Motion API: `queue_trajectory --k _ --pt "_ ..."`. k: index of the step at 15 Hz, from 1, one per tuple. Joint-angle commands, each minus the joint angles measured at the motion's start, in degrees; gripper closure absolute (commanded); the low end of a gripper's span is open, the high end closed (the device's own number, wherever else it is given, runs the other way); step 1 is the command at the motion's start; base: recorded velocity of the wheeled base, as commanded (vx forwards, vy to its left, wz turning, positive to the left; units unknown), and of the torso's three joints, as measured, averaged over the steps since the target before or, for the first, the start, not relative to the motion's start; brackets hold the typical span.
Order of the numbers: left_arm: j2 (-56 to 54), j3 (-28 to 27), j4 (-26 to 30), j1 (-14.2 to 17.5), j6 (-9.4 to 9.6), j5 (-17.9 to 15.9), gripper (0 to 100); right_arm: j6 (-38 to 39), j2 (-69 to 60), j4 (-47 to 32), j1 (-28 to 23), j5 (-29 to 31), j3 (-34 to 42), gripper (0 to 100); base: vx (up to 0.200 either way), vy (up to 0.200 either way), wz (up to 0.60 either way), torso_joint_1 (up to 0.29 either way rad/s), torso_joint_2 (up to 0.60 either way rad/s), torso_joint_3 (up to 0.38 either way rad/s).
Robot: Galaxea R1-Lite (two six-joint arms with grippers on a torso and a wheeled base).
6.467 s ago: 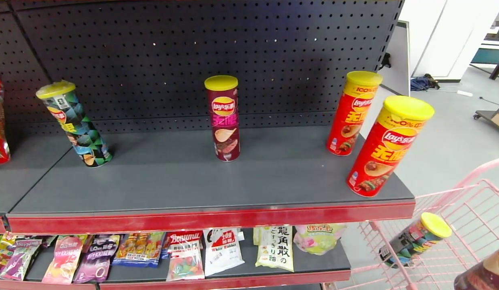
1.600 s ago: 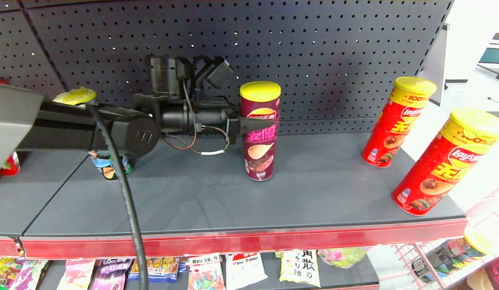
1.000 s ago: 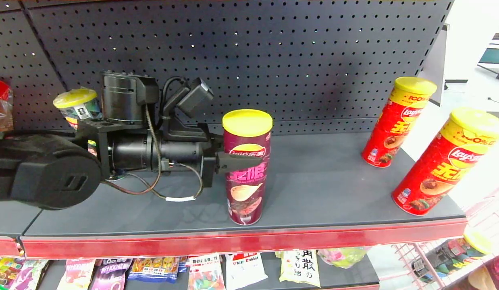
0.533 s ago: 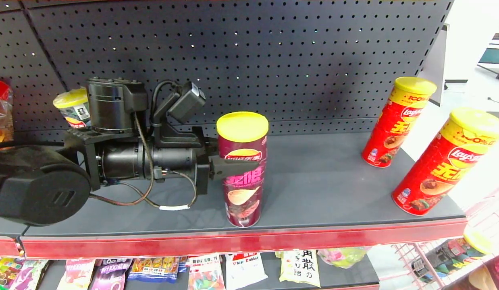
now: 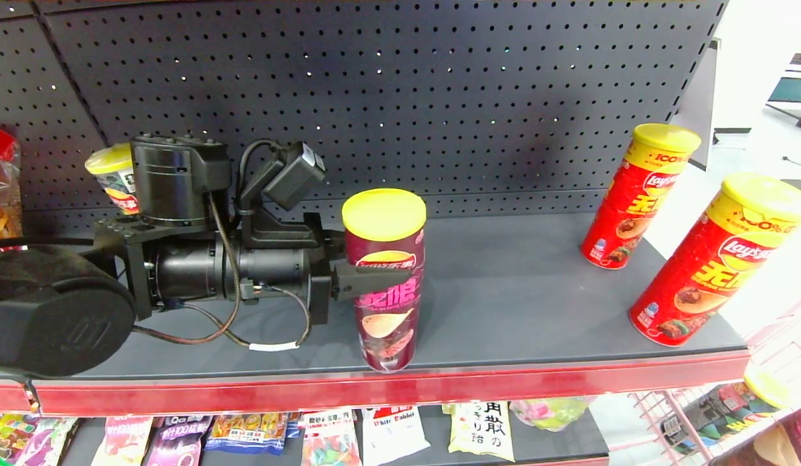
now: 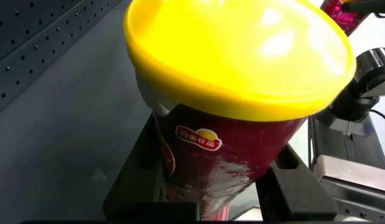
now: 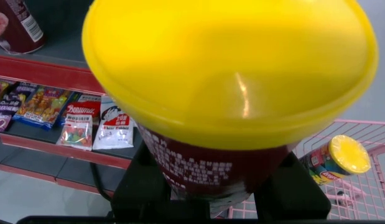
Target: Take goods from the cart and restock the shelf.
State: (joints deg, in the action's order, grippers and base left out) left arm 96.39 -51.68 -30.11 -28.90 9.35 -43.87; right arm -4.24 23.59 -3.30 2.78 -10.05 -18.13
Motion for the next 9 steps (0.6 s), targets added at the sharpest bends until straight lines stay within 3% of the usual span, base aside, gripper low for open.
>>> queue_trajectory --k 1,4,5,7,9 --pt "-0.41 0.35 0.14 -0.01 -0.03 0.02 100 -0.06 0.23 -0.04 0.03 -0.06 0.02 100 0.000 0.000 0.00 0.000 0.00 0.000" --pt "-0.41 1.40 0.05 -0.01 0.23 0.10 100 -0.06 0.23 -0.04 0.12 -0.15 0.11 100 0.000 0.000 0.00 0.000 0.00 0.000" --pt "-0.41 1.67 -0.04 -0.01 0.32 0.02 0 -0.06 0.32 -0.04 0.12 -0.15 0.02 100 0.000 0.000 0.00 0.000 0.00 0.000" --pt "-0.59 2.72 -1.27 -0.01 0.58 0.37 0 -0.06 1.02 -0.04 0.21 -0.33 -0.15 100 0.000 0.000 0.00 0.000 0.00 0.000" --pt "-1.91 4.48 -1.44 -0.19 0.14 3.88 0 -0.06 3.92 -0.04 0.30 -1.12 -1.91 100 0.000 0.000 0.00 0.000 0.00 0.000"
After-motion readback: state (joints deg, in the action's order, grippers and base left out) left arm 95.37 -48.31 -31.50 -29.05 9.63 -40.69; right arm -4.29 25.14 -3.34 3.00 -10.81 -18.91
